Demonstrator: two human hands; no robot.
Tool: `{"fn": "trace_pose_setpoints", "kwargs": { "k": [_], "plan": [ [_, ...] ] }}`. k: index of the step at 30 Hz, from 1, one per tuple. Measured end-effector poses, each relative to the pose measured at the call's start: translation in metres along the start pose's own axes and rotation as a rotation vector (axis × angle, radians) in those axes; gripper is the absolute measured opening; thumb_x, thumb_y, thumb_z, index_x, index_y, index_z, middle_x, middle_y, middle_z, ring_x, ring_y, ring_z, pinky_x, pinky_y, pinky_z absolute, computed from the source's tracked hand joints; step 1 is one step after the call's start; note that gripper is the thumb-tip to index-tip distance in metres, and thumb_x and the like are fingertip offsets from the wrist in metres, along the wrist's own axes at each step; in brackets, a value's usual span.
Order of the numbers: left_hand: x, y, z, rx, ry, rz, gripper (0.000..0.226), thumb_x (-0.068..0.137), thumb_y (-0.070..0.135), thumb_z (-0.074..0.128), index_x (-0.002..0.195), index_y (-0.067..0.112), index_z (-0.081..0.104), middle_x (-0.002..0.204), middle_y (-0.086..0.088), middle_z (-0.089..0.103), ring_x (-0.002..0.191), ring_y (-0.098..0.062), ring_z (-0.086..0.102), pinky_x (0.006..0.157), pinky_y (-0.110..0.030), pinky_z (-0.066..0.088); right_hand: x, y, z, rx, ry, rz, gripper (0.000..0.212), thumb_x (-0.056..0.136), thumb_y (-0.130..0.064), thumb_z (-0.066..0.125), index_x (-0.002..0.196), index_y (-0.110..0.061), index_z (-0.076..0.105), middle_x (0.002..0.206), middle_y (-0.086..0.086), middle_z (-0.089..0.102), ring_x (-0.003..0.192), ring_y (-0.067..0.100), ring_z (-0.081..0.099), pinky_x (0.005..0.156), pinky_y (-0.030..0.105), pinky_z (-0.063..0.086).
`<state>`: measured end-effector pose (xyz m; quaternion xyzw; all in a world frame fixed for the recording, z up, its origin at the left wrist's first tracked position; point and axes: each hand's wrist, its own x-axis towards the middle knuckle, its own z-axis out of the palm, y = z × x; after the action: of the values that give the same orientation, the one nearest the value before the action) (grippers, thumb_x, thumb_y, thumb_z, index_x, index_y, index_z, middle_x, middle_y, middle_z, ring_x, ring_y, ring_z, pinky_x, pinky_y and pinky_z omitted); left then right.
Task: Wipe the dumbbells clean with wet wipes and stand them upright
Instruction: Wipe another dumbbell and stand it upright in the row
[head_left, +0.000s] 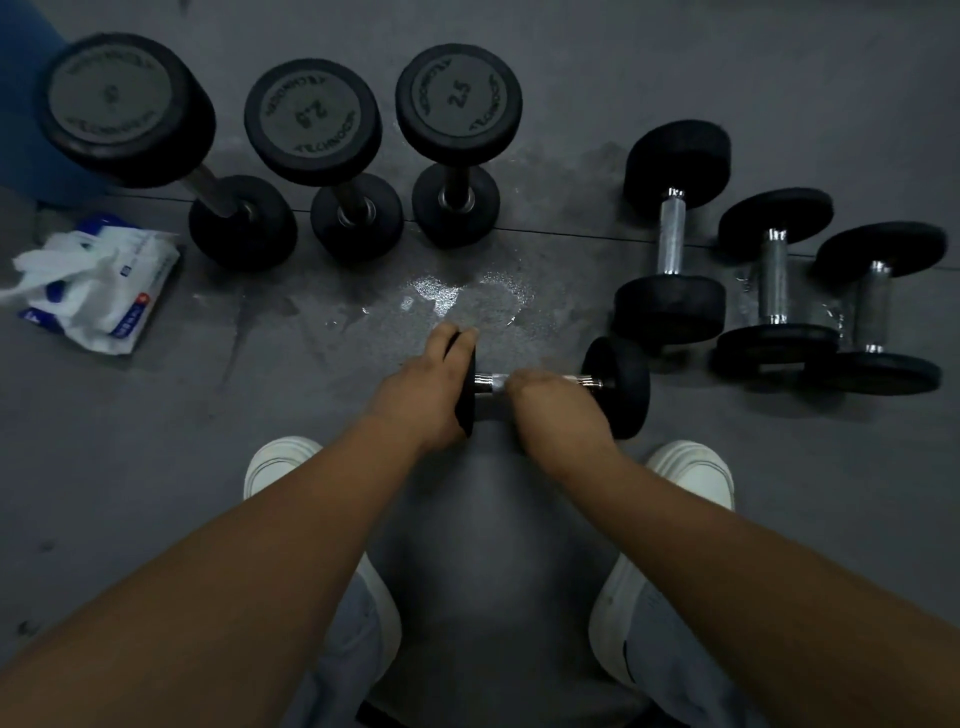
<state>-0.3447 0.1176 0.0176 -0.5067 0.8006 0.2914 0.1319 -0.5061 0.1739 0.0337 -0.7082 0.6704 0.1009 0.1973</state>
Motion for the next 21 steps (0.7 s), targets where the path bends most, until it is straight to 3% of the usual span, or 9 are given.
{"fn": "trace_pose_setpoints", "kwargs": {
  "k": [4, 7, 13, 15, 17, 21],
  "plan": [
    [-0.002, 0.000, 0.001, -0.002, 0.008, 0.006, 0.122, 0.059, 0.025, 0.088, 0.154, 0.025, 0.010, 0.156, 0.004, 0.006, 0.113, -0.036, 0.056, 0.085, -0.046, 0.053, 0.006, 0.011, 0.002, 0.007, 0.008, 0.114, 0.026, 0.089, -0.003, 0.044, 0.110, -0.009, 0.058, 0.112, 0.012, 0.060, 0.103, 0.031, 0.059, 0.084, 0.037, 0.045],
    [-0.011, 0.002, 0.005, 0.038, 0.060, 0.031, 0.115, 0.063, 0.025, 0.085, 0.152, 0.023, 0.013, 0.156, 0.001, 0.007, 0.111, -0.035, 0.055, 0.082, -0.043, 0.052, 0.004, 0.011, 0.011, -0.049, 0.006, -0.070, 0.030, 0.086, -0.013, 0.051, 0.117, -0.014, 0.054, 0.115, 0.008, 0.054, 0.107, 0.029, 0.054, 0.088, 0.036, 0.042],
    [-0.015, -0.002, -0.005, 0.148, 0.009, 0.091, 0.126, 0.058, 0.045, 0.089, 0.152, 0.022, 0.008, 0.152, -0.004, 0.010, 0.131, -0.030, 0.037, 0.095, -0.044, 0.050, 0.043, 0.032, 0.000, -0.066, -0.474, 0.001, 0.033, 0.084, -0.020, 0.062, 0.117, -0.019, 0.058, 0.121, 0.008, 0.059, 0.109, 0.029, 0.058, 0.087, 0.036, 0.046],
    [-0.014, -0.003, -0.009, 0.192, -0.049, 0.082, 0.133, 0.060, 0.048, 0.088, 0.155, 0.019, 0.000, 0.159, -0.006, 0.003, 0.142, -0.030, 0.026, 0.103, -0.045, 0.045, 0.047, 0.027, 0.001, -0.057, -0.537, -0.005, 0.033, 0.081, -0.017, 0.065, 0.114, -0.019, 0.059, 0.119, 0.008, 0.059, 0.108, 0.029, 0.058, 0.087, 0.036, 0.048],
    [-0.014, -0.004, -0.010, 0.225, -0.048, 0.086, 0.132, 0.061, 0.047, 0.087, 0.156, 0.016, 0.001, 0.162, -0.007, 0.004, 0.144, -0.028, 0.024, 0.108, -0.042, 0.041, 0.042, 0.026, 0.001, -0.082, -0.454, 0.011, 0.031, 0.085, -0.014, 0.060, 0.115, -0.020, 0.057, 0.120, 0.007, 0.058, 0.108, 0.029, 0.058, 0.086, 0.037, 0.047],
    [-0.017, -0.003, -0.002, 0.206, 0.128, 0.093, 0.115, 0.065, 0.039, 0.084, 0.153, 0.019, 0.013, 0.156, -0.001, 0.014, 0.132, -0.025, 0.038, 0.103, -0.041, 0.043, 0.033, 0.025, 0.007, -0.151, -0.140, 0.062, 0.027, 0.090, -0.008, 0.049, 0.115, -0.016, 0.053, 0.118, 0.010, 0.058, 0.109, 0.030, 0.057, 0.088, 0.037, 0.042]
  ]
}}
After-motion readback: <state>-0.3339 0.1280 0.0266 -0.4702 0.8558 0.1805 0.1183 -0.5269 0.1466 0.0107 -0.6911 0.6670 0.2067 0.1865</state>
